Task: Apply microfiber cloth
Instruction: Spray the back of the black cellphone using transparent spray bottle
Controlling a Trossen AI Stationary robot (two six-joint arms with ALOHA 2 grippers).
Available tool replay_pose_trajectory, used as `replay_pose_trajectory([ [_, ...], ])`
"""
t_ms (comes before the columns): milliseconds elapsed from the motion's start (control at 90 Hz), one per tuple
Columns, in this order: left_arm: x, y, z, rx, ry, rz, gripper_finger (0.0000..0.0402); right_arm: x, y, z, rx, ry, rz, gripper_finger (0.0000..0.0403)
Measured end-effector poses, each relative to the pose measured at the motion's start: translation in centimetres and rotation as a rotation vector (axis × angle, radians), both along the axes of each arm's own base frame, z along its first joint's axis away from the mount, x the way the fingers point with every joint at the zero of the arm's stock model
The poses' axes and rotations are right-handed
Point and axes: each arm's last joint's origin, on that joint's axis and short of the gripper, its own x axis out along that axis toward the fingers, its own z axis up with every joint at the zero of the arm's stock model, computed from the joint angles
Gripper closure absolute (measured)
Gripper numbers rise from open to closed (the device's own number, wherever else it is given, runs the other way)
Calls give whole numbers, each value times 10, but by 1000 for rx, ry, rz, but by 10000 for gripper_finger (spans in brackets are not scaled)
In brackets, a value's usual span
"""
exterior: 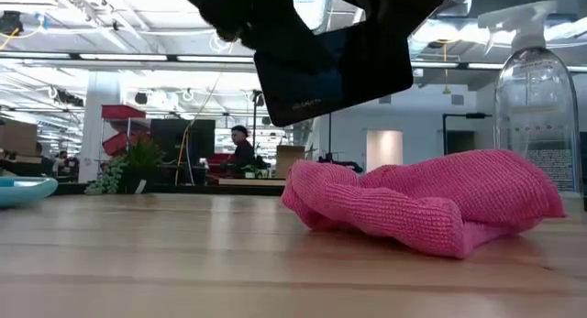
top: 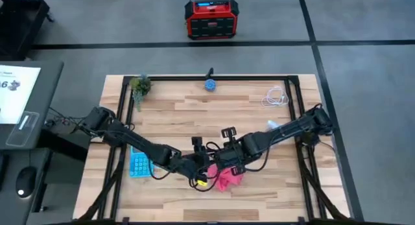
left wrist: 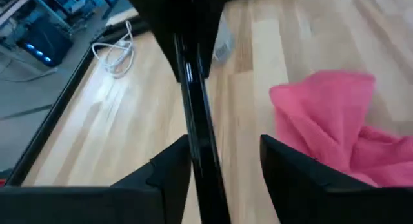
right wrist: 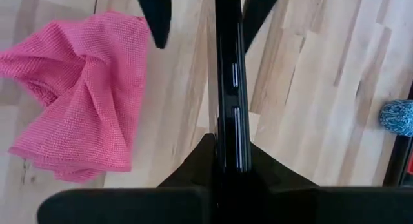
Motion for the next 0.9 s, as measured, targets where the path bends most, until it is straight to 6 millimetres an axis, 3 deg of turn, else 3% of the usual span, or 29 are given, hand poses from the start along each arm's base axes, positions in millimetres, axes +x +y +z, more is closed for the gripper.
replay_pose_trajectory([
  [256, -1, 1, 0, -18, 6, 31, 387, 0, 1, -9, 15, 2, -17, 380],
  [633, -14, 5, -21, -42, 45, 140, 397, 2, 6, -6, -18, -56, 19, 283],
  [900, -35, -4, -26, -33, -20, 222, 398, -20, 14, 26, -27, -168, 18, 249],
])
